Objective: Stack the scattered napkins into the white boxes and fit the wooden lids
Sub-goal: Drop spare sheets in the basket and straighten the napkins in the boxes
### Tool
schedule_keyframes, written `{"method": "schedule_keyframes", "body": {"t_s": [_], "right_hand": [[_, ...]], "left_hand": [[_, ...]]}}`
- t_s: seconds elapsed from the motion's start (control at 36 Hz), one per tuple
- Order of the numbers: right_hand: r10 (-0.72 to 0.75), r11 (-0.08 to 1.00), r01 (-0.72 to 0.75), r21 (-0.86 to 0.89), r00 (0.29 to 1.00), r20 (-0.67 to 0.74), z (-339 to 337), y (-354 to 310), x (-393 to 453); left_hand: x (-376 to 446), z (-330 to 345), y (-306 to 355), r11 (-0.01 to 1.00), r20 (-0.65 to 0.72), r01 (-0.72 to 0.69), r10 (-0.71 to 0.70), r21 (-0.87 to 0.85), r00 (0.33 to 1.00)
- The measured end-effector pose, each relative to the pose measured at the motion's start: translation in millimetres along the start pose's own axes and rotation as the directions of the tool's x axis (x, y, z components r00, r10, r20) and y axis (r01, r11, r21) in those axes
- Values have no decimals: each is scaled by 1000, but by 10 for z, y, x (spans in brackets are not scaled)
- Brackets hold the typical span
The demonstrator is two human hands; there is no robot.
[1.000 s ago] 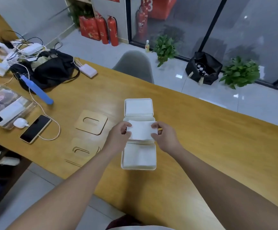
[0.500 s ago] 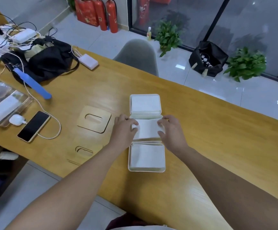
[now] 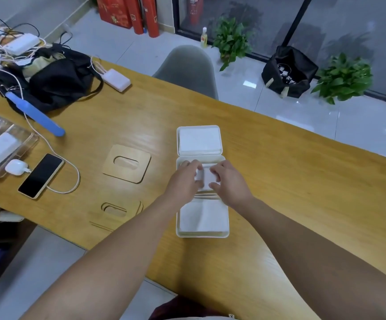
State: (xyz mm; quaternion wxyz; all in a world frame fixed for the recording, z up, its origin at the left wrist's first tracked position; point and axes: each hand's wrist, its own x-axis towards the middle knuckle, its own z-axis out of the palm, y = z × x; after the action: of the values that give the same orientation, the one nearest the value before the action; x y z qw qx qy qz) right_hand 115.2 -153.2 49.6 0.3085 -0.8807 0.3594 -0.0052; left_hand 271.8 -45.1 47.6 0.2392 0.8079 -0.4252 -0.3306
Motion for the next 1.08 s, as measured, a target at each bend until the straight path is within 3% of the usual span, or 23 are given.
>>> {"method": "schedule_keyframes", "body": {"t_s": [0.22, 0.39, 0.5, 0.67, 0.86, 1.08], "right_hand": [[-17, 999, 17, 41, 1000, 3, -53, 39, -47], [95, 948, -48, 314, 986, -137, -346, 80, -330], [167, 873, -57, 484, 968, -187, -740, 156, -726], [206, 843, -22, 537, 936, -285, -1296, 668, -1644], [375, 843, -117, 525, 828, -418, -1881, 1733, -3147], [623, 745, -222, 629, 568, -537, -2273, 2952, -4938]], "left_hand": [[-26, -19, 56, 999, -1, 36, -36, -22, 999], [-189, -133, 218, 993, -110, 37, -50, -113, 993], [-428, -65, 684, 971, -134, -28, -4, -237, 991], [-733, 636, 1726, 934, -18, -174, 177, -313, 984], [-1088, 1975, 3011, 900, 158, -303, 364, -313, 918], [-1707, 3658, 4454, 827, 393, -357, 530, -434, 752]]}}
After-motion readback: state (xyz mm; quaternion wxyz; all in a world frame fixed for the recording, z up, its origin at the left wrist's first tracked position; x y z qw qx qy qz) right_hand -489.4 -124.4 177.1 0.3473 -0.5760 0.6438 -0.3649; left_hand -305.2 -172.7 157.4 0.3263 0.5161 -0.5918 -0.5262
